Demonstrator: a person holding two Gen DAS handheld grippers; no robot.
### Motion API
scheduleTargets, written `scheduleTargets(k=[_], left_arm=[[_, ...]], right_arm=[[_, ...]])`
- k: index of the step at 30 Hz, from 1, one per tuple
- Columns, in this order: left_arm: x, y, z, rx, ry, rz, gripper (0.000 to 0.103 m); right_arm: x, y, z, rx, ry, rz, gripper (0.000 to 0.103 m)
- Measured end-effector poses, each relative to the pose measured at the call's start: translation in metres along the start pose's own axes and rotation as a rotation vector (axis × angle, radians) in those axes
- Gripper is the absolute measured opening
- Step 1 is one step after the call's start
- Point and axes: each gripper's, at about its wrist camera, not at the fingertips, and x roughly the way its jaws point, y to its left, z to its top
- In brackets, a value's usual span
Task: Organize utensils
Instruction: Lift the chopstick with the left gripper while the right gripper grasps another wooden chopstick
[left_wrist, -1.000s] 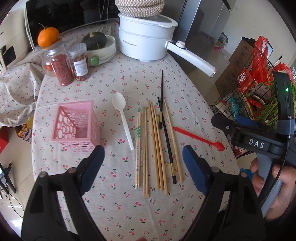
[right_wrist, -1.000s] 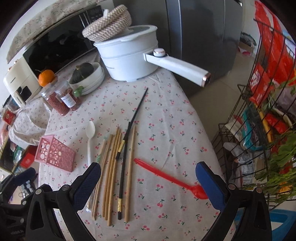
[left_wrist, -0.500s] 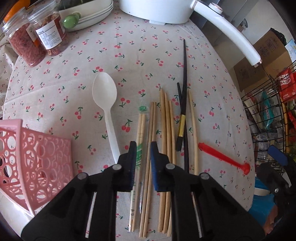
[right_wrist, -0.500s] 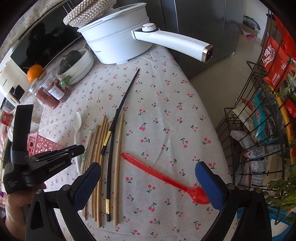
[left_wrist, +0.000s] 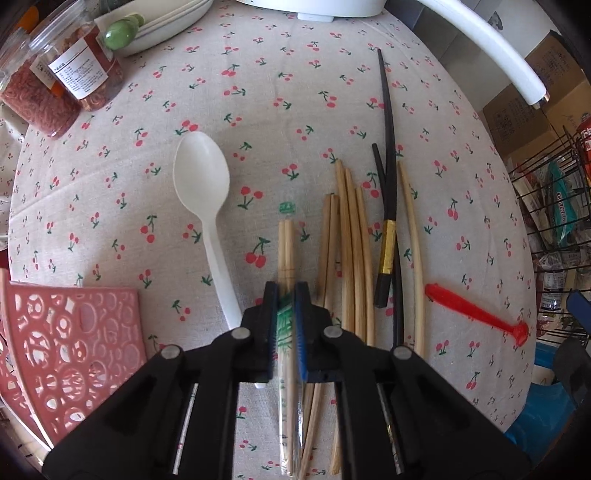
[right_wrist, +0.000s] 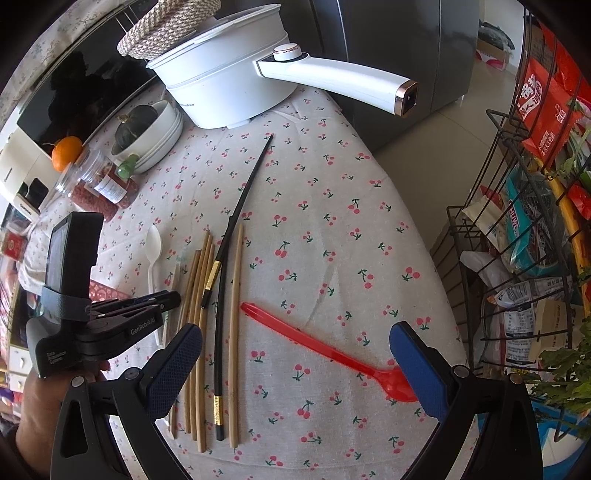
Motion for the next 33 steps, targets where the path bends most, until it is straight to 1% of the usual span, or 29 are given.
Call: scheduleTargets(k=[2,4,9,12,14,17,19,20,22,23,25,28,31,33], left_arm=[[-0.01,0.003,-0.004,-0.009,-0.04,-0.031,0.006],[-0.027,-0.001,-0.008,0.016,-0.087,-0.034,0.006],[-0.076,0.007,-0.038,0.065,-0.209,-0.075,0.006],[-0.101,0.019,-0.059,0.082,-0.279,-0.097,0.006],[-0.106,0.03,-0.066,0.084,-0.314,-0.112,0.006],[-0.111,0.036,-0.077,0.091,-0.363,-0.118,0.006],[-0.11,0.048,-0.082,0.079,-0.392,-0.135,0.006],[-0.112,0.054,-0.086,0.069,-0.401,-0.143,0.006],[-0.112,0.06,-0.088,0.051,-0.401,-0.158,0.006],[-0.113,0.062,-0.088,0.044,-0.405,-0.166,0.006],[-0.116,0.066,-0.091,0.033,-0.419,-0.172,0.006],[-0.119,0.075,-0.096,0.012,-0.428,-0.183,0.006],[-0.123,0.083,-0.101,-0.004,-0.435,-0.189,0.006],[-0.124,0.088,-0.104,-0.013,-0.438,-0.191,0.006]], right_arm=[[0.0,0.002,-0.001,-0.003,-0.002,0.003,0.102],[-0.001,0.005,-0.002,-0.009,-0.006,0.005,0.102],[0.006,0.017,-0.002,-0.033,0.011,0.008,0.102],[0.014,0.027,-0.003,-0.045,0.031,0.037,0.101],[0.02,0.034,-0.004,-0.048,0.047,0.065,0.098],[0.032,0.043,-0.005,-0.045,0.076,0.092,0.093],[0.041,0.05,-0.005,-0.047,0.094,0.114,0.082],[0.046,0.054,-0.005,-0.049,0.101,0.131,0.079],[0.054,0.064,-0.004,-0.057,0.111,0.183,0.063],[0.058,0.07,-0.004,-0.061,0.116,0.209,0.059],[0.066,0.083,-0.004,-0.076,0.131,0.25,0.043],[0.078,0.102,-0.003,-0.114,0.14,0.261,0.032],[0.091,0.113,-0.002,-0.122,0.151,0.213,0.029],[0.1,0.115,-0.001,-0.112,0.169,0.201,0.024]])
